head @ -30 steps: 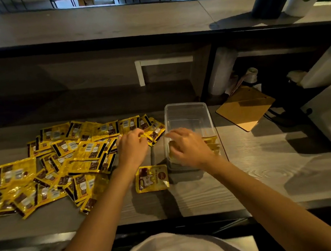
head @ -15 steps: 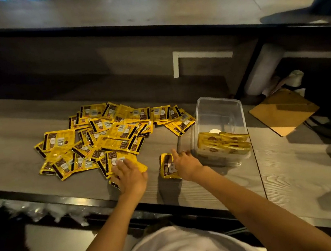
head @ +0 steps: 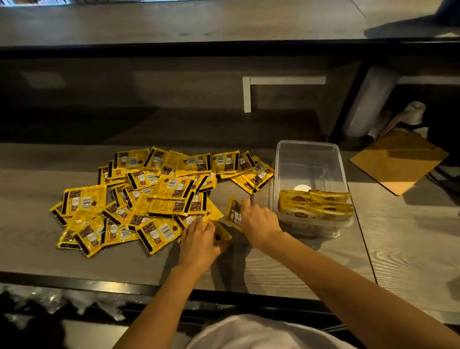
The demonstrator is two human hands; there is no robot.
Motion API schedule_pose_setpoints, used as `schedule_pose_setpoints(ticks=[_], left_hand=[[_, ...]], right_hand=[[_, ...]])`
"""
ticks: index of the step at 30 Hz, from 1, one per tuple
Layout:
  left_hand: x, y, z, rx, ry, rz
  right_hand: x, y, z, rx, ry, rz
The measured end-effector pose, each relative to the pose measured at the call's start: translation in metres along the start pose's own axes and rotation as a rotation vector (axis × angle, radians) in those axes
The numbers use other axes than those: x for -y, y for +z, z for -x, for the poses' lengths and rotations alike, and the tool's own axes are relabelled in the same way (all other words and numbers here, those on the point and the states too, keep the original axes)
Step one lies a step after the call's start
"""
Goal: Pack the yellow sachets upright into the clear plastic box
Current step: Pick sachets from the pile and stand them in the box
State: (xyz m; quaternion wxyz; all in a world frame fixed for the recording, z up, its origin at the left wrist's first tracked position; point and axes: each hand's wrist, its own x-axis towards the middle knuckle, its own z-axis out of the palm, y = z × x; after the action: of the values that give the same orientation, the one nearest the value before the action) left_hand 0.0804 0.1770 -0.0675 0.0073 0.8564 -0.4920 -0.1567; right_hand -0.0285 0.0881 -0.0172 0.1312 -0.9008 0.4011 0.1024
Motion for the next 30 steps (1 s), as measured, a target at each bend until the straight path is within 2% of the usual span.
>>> schedule_pose_setpoints(ticks=[3,10,18,22,24,27,30], left_hand=[[0.001,-0.007,-0.007,0.085,0.01,-0.041],[-0.007,-0.022,-0.017,0.124,0.044,-0.101],[-0.012,-0.035,-0.027,0.049,0.064,-0.12],[-0.021,-0.042,-0.034,0.107,0.02,-0.142],[-0.031,-0.054,-0.038,0.085,0.021,-0.135],[-0.045,-0.075,-0.048,-0.002,-0.008,0.013],[-0.058,-0.101,-0.063,-0.131,-0.037,0.295]], right_hand=[[0.003,-0.01,-0.001,0.004,-0.008,-0.092],[0.006,-0.025,-0.012,-0.091,0.037,-0.357],[-0.001,-0.043,-0.019,-0.181,0.014,-0.408],[-0.009,-0.057,-0.022,-0.28,0.019,-0.456],[-0.016,-0.067,-0.023,-0.296,0.037,-0.473],[-0.029,-0.079,-0.024,-0.337,0.059,-0.496],[-0.045,-0.088,-0.026,-0.426,0.118,-0.531]])
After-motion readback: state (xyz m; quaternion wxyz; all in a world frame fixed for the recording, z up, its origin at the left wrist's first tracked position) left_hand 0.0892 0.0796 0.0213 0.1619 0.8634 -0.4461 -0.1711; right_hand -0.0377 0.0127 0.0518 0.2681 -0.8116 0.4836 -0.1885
